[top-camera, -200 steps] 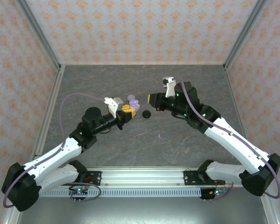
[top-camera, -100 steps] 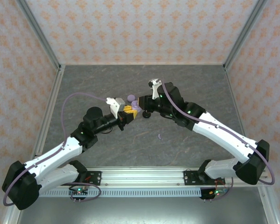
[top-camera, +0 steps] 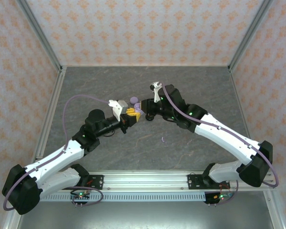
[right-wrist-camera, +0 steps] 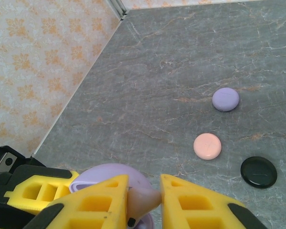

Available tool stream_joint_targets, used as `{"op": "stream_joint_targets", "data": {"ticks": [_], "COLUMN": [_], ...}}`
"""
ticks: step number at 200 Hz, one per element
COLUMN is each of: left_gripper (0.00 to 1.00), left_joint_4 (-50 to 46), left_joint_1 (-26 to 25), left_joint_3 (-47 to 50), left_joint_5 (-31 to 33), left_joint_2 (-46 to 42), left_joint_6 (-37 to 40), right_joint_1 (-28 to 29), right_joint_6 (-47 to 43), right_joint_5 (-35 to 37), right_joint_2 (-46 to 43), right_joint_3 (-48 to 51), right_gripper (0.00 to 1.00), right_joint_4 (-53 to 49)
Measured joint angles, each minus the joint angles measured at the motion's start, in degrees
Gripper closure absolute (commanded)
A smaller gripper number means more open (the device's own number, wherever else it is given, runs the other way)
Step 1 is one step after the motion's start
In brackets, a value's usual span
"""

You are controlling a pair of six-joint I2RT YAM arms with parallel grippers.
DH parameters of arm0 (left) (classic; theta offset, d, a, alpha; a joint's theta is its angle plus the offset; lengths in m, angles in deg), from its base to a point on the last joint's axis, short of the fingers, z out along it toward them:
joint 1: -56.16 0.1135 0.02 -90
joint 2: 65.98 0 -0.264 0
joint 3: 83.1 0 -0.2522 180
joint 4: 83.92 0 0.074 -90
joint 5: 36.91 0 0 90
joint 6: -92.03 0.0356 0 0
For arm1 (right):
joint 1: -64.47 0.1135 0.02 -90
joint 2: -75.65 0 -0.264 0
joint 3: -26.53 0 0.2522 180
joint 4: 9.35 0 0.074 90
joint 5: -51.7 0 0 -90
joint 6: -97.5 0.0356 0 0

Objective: Insert wireless bluetooth earbuds into charging case

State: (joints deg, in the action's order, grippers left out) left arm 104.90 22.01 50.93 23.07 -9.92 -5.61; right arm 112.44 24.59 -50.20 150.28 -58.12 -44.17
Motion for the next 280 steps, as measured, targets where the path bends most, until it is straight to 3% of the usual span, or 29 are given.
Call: {"op": "stream_joint_targets", "data": {"ticks": [280], "left_gripper": [0.98], "left_joint_4": [0.0], "left_joint_1": [0.0], "left_joint_3": [0.0], "left_joint_5": [0.0], "left_joint_2": [0.0], "left_joint_6": [0.02], "right_joint_1": [0.02], "right_joint_6": [1.36], "right_joint_5": [-3.41], "right_joint_2": [-0.2], "right_joint_3": [-0.07], "right_gripper": [0.76], "right_joint_4": [-0.87]}}
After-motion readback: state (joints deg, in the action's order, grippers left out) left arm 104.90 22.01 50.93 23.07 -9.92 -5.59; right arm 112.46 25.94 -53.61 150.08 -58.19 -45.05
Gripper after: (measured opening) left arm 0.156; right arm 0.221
